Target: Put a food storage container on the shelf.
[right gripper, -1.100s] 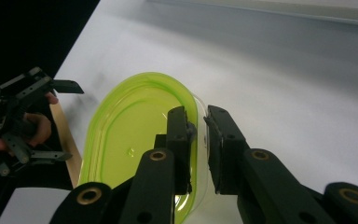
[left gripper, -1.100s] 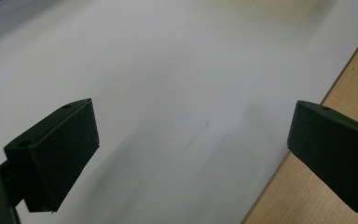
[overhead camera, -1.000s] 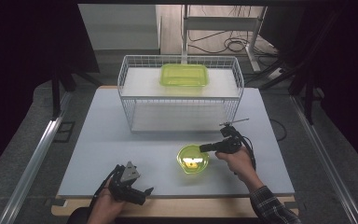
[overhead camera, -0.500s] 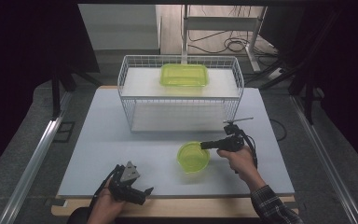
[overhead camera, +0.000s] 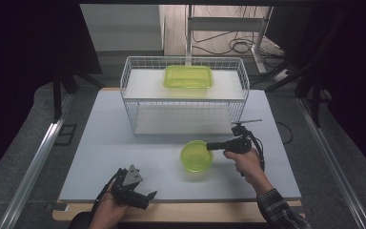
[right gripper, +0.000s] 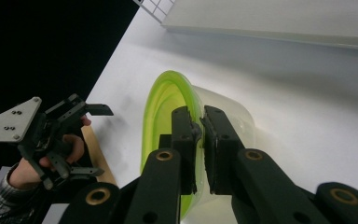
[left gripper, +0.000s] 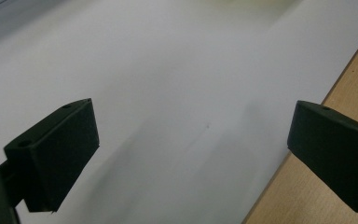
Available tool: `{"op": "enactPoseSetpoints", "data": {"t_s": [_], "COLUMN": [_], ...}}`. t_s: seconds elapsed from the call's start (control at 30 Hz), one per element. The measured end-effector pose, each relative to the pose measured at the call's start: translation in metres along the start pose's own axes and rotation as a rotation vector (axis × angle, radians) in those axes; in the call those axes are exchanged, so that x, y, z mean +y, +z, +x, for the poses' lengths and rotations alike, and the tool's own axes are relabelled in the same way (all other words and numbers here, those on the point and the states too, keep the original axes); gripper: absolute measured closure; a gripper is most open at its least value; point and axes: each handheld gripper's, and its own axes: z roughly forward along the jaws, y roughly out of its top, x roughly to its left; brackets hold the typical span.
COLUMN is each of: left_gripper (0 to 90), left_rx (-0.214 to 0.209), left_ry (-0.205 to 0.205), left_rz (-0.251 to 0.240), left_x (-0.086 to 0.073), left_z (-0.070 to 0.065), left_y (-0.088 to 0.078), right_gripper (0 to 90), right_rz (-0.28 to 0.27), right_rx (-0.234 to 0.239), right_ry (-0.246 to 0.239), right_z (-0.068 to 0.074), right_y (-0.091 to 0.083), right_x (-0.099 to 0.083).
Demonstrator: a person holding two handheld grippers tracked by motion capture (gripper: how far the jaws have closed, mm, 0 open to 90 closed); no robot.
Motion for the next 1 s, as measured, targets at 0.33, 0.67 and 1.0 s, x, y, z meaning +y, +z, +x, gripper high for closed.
{"op": "enactPoseSetpoints", "data": {"t_s": [0.33, 0.67, 1.0], "left_gripper": [1.9, 1.9, 1.9], "left_rx": [-0.001, 0.0, 0.0], "left_ry": [0.001, 0.003, 0.003], "left_rz": [0.004, 0.005, 0.003], "left_x": [0.0, 0.0, 0.0], "left_z": [0.0, 0.0, 0.0], "left_y": [0.001, 0.001, 0.0], "right_gripper": [69.1, 62.8, 80.4], "right_rz": [0.074, 0.062, 0.089], "right_rx": [-0.201, -0.166, -0.054], "right_ry": [-0.069, -0.03, 0.059], "right_z": [-0.008, -0.011, -0.018], "right_y": [0.001, -0.002, 0.002], "right_x": [-0.001, -0.002, -0.004]}}
